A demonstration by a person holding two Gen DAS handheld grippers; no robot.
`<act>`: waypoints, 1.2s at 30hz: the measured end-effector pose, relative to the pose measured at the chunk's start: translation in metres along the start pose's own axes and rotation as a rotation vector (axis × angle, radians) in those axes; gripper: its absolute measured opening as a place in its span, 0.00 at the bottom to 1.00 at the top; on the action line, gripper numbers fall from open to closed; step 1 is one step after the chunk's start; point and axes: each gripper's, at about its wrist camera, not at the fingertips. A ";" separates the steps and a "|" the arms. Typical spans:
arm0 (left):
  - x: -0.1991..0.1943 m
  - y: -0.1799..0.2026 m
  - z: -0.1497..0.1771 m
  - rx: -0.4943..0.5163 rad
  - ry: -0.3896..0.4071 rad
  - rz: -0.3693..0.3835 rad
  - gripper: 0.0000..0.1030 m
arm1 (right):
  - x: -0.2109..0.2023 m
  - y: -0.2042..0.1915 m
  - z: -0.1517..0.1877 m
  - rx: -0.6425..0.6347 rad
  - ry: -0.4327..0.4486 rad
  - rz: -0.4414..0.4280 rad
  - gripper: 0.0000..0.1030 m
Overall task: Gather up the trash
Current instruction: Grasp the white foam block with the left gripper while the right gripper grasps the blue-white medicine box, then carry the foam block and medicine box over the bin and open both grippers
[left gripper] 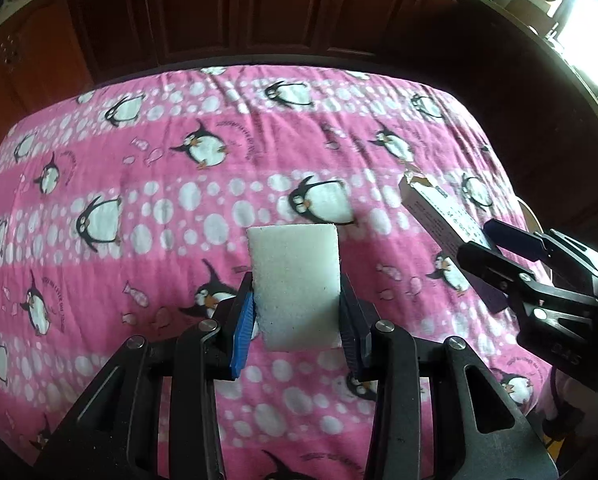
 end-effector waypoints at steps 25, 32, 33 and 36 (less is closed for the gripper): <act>-0.003 0.147 -0.014 0.245 -0.006 0.166 0.34 | -0.094 0.117 0.056 0.279 0.144 0.089 0.44; 0.012 0.209 -0.016 0.337 -0.039 0.214 0.34 | -0.121 0.176 0.086 0.395 0.162 0.184 0.44; 0.014 0.217 -0.017 0.346 -0.043 0.223 0.34 | -0.124 0.185 0.090 0.412 0.160 0.196 0.44; 0.023 0.242 -0.018 0.368 -0.067 0.257 0.34 | -0.127 0.212 0.106 0.470 0.144 0.230 0.44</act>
Point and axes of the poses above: each gripper's, at about its wrist camera, not at the fingertips, and x roughly the way its jaws point, y to its right, z to its underside, and after that the axes turned 2 degrees about -x, right-handed
